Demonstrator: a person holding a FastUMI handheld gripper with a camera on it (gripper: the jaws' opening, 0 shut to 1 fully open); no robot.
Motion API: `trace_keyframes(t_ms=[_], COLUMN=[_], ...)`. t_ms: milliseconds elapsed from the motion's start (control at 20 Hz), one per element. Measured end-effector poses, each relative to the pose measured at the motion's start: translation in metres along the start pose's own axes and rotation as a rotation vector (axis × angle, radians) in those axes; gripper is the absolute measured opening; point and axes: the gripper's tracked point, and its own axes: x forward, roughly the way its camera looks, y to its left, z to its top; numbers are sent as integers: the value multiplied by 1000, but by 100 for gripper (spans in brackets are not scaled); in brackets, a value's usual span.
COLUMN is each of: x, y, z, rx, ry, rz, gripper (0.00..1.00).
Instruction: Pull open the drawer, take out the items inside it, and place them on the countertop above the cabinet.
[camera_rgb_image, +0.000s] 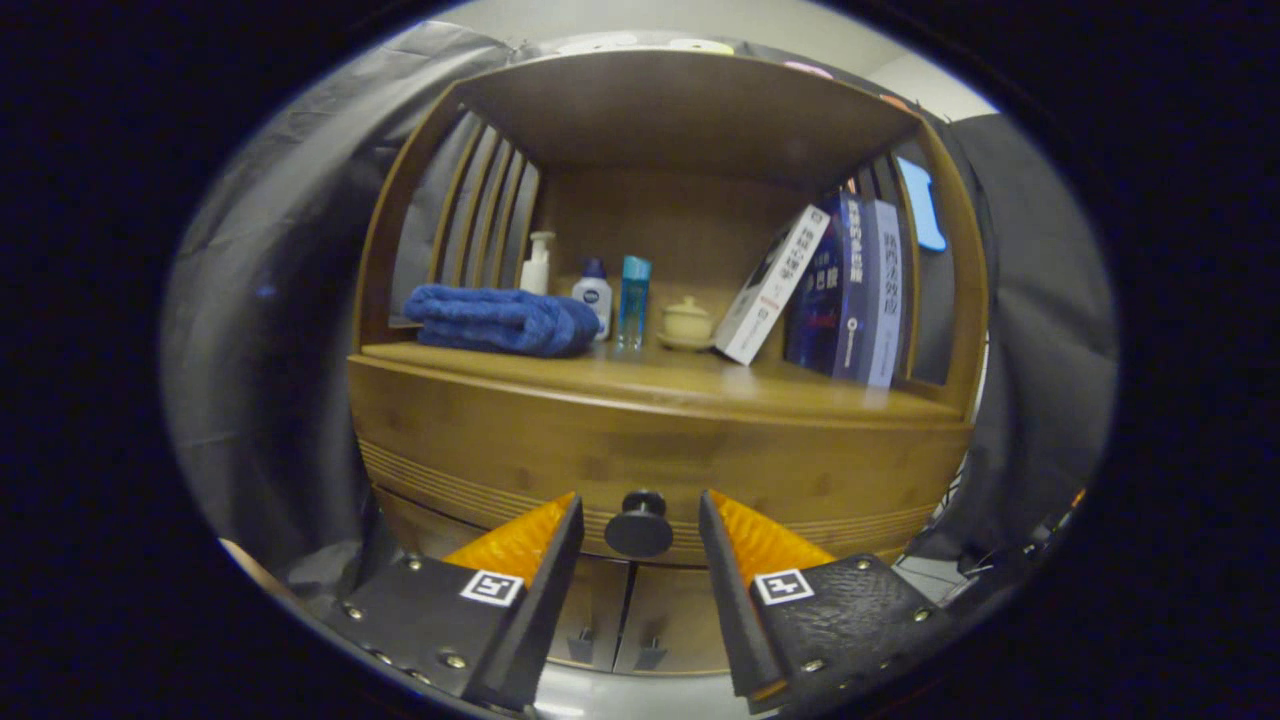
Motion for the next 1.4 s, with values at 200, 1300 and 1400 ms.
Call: trace_keyframes(t_ms=[200, 1300, 1400], x=[17, -19, -34], y=[0, 0, -1], z=[-11, -24, -27], rx=[62, 155, 146], ry=[42, 102, 97], rz=[12, -7, -11], gripper=[58, 30, 30])
